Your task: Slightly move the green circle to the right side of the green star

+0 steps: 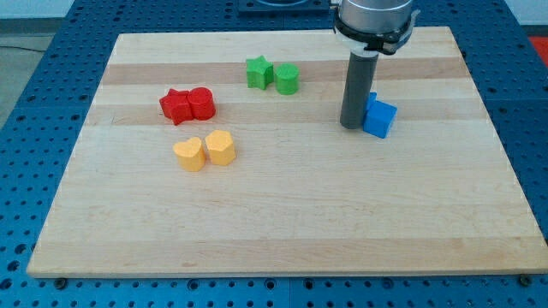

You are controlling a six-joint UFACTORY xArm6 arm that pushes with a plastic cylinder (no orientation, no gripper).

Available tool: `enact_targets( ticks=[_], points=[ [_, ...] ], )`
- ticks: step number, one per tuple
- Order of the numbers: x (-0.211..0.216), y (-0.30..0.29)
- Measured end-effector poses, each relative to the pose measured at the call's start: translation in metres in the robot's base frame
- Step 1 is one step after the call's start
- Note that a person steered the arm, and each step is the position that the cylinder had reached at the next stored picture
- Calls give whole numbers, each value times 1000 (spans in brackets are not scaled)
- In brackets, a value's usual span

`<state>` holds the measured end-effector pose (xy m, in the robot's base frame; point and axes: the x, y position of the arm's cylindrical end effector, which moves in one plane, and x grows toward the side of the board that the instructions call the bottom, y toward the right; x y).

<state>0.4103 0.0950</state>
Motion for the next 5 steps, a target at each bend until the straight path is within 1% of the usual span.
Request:
enact_targets(
  ticks=[1, 2, 3, 4, 5],
  points=[
    [0, 0],
    [0, -32],
    [0, -45],
    [-7, -44],
    [-32, -65]
  ],
)
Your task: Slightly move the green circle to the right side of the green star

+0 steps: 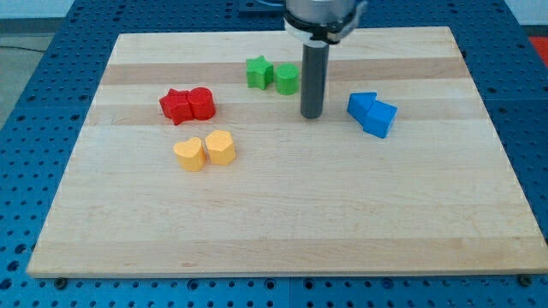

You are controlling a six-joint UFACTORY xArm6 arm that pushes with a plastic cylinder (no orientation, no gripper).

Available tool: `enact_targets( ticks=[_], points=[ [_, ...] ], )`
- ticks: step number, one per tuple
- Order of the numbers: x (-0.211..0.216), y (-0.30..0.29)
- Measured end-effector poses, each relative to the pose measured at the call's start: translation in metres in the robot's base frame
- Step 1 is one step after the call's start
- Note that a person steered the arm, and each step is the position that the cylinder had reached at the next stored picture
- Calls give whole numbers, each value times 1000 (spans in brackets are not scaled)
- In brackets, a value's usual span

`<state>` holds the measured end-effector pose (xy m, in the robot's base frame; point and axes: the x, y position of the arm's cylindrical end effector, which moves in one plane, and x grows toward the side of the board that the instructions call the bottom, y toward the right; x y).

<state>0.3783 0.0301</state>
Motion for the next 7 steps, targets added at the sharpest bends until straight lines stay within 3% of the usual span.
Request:
enact_targets(
  ticks=[4, 5, 7],
  points=[
    [-34, -12],
    [-21, -6],
    [-35, -23]
  ],
)
